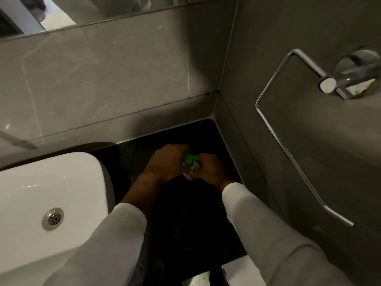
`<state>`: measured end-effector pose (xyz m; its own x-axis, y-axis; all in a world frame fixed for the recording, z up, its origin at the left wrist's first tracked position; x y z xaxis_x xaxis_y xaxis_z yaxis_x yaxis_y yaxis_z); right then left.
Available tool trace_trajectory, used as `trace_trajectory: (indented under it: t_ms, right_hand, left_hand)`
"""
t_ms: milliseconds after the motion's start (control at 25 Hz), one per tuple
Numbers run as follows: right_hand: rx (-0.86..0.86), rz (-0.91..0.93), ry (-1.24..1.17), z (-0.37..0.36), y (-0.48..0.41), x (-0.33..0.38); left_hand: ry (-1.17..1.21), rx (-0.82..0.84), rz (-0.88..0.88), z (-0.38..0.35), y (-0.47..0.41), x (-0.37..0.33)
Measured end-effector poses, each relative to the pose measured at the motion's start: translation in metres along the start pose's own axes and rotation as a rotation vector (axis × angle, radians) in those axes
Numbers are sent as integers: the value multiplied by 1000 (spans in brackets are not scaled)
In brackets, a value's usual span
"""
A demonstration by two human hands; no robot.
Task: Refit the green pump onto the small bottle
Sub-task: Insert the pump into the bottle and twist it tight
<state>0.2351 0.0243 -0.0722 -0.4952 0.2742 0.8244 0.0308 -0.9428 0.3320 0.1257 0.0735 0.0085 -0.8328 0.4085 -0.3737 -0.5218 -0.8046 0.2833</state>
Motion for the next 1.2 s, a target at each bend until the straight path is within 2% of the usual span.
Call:
trace_trajectory:
  t_ms: [160, 320, 600, 720, 920, 1040, 1200]
  right_hand:
    - [-13, 39, -1, -2, 0, 3]
    - [-15, 24, -16, 0, -2, 2]
    - [16, 43, 13, -1, -7, 6]
    - [0, 35, -5, -2, -5, 2]
    - [-7, 16, -100, -1, 0, 0]
    - [-12, 22, -86, 0, -1, 0]
    - [-4, 20, 24, 1, -2, 2]
  left_hand:
    - [18, -131, 120, -6, 4, 9]
    - [-61, -234, 10, -1, 5, -2]
    - [2, -300, -149, -7, 8, 4]
    - [48, -261, -203, -7, 7, 3]
    - [277, -246, -170, 18, 9, 14]
    - [23, -219, -298, 31, 3, -10]
    - [-208, -72, -254, 28, -3, -22]
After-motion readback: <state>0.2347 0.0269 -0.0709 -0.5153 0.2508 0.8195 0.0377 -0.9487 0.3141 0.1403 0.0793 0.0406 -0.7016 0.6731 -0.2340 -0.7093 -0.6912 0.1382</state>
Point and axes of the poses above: each hand's wrist, its own y-axis away from the middle knuckle, its own z-axis out of the back of the hand, x = y × z, the point moved 10 cm from there along -y, towards the middle knuckle, and after that the axes turned 5 degrees about z, right-handed, at the moved point
